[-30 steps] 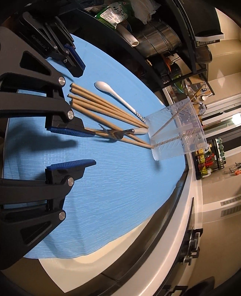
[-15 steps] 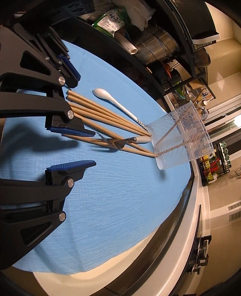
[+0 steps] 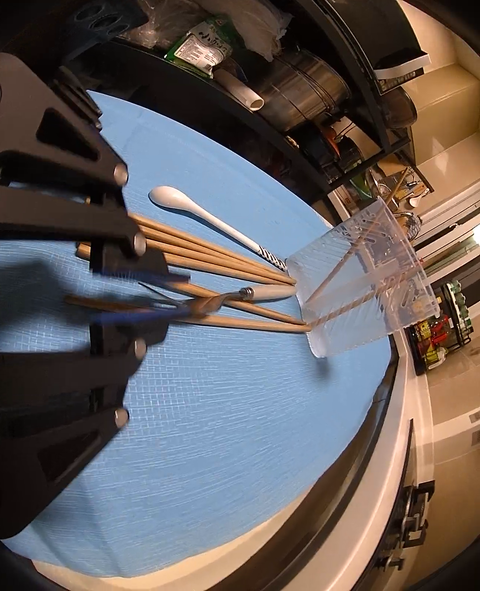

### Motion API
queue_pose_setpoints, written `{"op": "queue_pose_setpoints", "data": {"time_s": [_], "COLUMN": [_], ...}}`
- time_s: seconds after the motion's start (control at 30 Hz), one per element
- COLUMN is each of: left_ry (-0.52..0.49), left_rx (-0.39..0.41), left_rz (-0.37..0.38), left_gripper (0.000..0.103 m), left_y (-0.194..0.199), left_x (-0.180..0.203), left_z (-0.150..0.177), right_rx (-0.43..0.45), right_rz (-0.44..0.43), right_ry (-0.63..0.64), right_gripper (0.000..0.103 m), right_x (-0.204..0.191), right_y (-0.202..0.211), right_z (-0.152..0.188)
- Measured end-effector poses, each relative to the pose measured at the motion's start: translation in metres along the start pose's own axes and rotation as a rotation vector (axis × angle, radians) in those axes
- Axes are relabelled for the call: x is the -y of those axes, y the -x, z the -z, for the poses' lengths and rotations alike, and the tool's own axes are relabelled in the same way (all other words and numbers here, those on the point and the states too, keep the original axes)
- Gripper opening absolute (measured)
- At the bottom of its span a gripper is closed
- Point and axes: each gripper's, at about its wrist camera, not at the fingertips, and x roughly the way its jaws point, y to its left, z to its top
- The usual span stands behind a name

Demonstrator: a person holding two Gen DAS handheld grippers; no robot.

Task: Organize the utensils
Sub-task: 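Grasp the white-handled fork with the right tool while the left tool grasps a chopstick, then hold the fork and chopstick closed and lift them off the cloth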

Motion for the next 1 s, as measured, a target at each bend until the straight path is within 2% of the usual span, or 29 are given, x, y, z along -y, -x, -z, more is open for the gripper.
{"op": "queue_pose_setpoints", "data": {"time_s": [0.1, 0.17, 0.27, 0.43, 0.57, 0.63, 0.73, 0.87, 1.0], "left_ry": [-0.005, -0.013, -0.017, -0.047, -0.045, -0.048, -0.051, -0.051, -0.059], "left_rx": [-0.01, -0.04, -0.077, -0.071, -0.063, -0.057, -0.053, -0.055, -0.049], "left_rz": [0.015, -0.01, -0.025, -0.059, -0.076, -0.081, -0.081, -0.081, -0.089], "left_gripper": [0.019, 0.019, 0.009, 0.009, 0.008, 0.008, 0.008, 0.008, 0.009], "left_y": [-0.005, -0.013, -0.02, -0.013, -0.009, -0.006, -0.005, -0.006, -0.007], "left_x": [0.007, 0.011, 0.014, 0.015, 0.009, 0.007, 0.007, 0.008, 0.011], "left_z": [-0.004, -0.004, 0.0, 0.003, 0.004, 0.006, 0.006, 0.006, 0.006], "right_rx": [0.019, 0.03, 0.066, 0.145, 0.177, 0.176, 0.157, 0.136, 0.115], "right_rz": [0.021, 0.032, 0.056, 0.134, 0.209, 0.227, 0.209, 0.194, 0.194], "right_ry": [0.036, 0.058, 0.101, 0.161, 0.15, 0.155, 0.144, 0.157, 0.167], "right_gripper": [0.007, 0.007, 0.005, 0.002, 0.001, 0.001, 0.002, 0.008, 0.008], "right_x": [-0.004, -0.005, -0.007, 0.001, 0.021, 0.025, 0.03, 0.028, 0.026], "right_y": [0.006, 0.01, 0.021, 0.043, 0.053, 0.054, 0.052, 0.047, 0.039], "right_z": [0.0, 0.0, 0.001, 0.007, 0.019, 0.026, 0.033, 0.033, 0.035]}}
